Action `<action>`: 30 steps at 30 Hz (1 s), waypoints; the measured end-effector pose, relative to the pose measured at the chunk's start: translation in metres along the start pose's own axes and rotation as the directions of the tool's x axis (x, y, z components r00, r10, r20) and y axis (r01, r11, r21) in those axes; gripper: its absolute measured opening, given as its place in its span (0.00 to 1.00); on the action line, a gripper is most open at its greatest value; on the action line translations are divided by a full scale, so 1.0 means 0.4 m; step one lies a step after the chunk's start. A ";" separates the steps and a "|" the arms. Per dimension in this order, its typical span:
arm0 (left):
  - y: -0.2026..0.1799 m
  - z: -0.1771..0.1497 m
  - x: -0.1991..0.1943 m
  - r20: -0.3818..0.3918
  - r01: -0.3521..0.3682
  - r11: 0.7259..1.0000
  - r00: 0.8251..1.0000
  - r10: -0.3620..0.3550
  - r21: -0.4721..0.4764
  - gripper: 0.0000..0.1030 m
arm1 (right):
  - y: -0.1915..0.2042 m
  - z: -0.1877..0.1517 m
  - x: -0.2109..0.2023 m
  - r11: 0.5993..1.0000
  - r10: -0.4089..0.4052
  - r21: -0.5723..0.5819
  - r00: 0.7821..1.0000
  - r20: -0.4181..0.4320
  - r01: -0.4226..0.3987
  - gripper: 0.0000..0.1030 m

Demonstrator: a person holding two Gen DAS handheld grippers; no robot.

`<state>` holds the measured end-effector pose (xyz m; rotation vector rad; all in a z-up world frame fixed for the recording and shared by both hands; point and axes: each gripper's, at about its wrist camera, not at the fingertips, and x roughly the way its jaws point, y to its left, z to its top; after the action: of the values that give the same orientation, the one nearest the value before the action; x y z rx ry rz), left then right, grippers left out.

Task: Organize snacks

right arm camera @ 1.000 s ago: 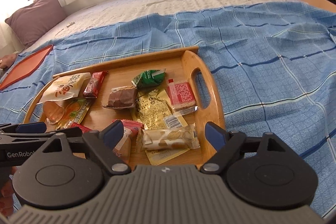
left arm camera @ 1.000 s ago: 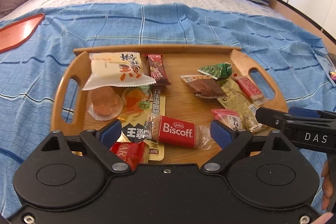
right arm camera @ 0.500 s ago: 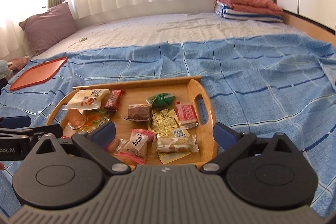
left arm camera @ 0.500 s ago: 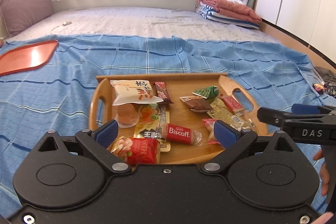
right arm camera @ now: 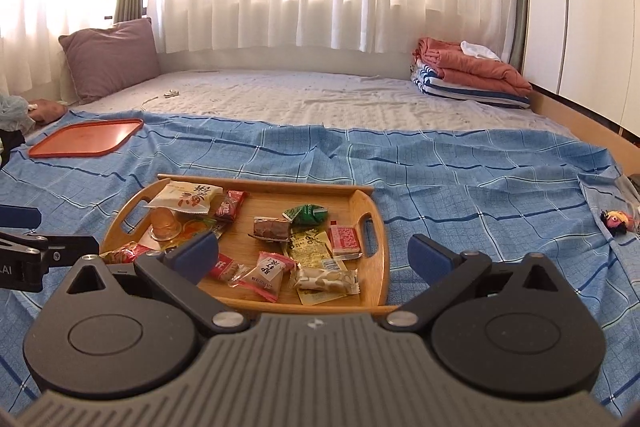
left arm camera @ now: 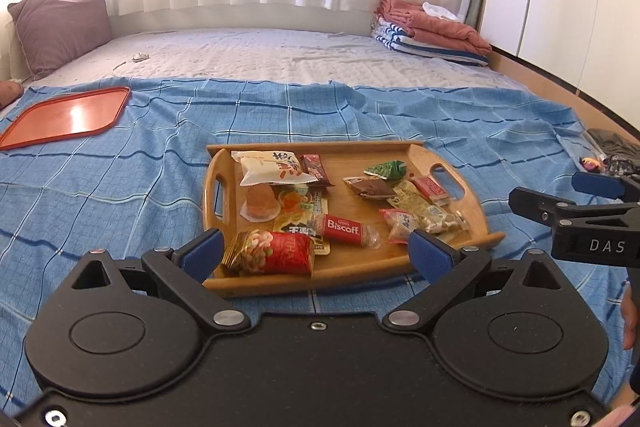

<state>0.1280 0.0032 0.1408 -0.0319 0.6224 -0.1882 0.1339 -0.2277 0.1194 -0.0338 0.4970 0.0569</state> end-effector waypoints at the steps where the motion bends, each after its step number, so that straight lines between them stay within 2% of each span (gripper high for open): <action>1: 0.000 -0.003 -0.011 0.003 0.002 1.000 1.000 -0.002 0.000 0.96 | 0.000 -0.003 -0.009 1.000 0.001 0.001 1.000 0.003 -0.001 1.00; 15: 0.013 -0.074 -0.097 0.015 -0.023 0.999 1.000 0.024 -0.024 1.00 | 0.022 -0.080 -0.093 1.000 0.020 -0.011 1.000 0.015 -0.020 1.00; 26: 0.023 -0.185 -0.080 -0.039 -0.079 0.997 0.996 0.079 0.004 1.00 | 0.041 -0.170 -0.089 1.000 0.010 -0.018 0.999 -0.039 -0.010 1.00; 30: 0.036 -0.217 -0.056 -0.069 -0.088 0.996 0.994 0.087 -0.016 1.00 | 0.042 -0.203 -0.071 1.000 0.009 -0.004 0.997 -0.080 -0.010 1.00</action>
<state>0.0619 0.0237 0.0819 -0.0169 0.6922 -0.0984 0.0691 -0.2158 0.0614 -0.0379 0.5773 0.0661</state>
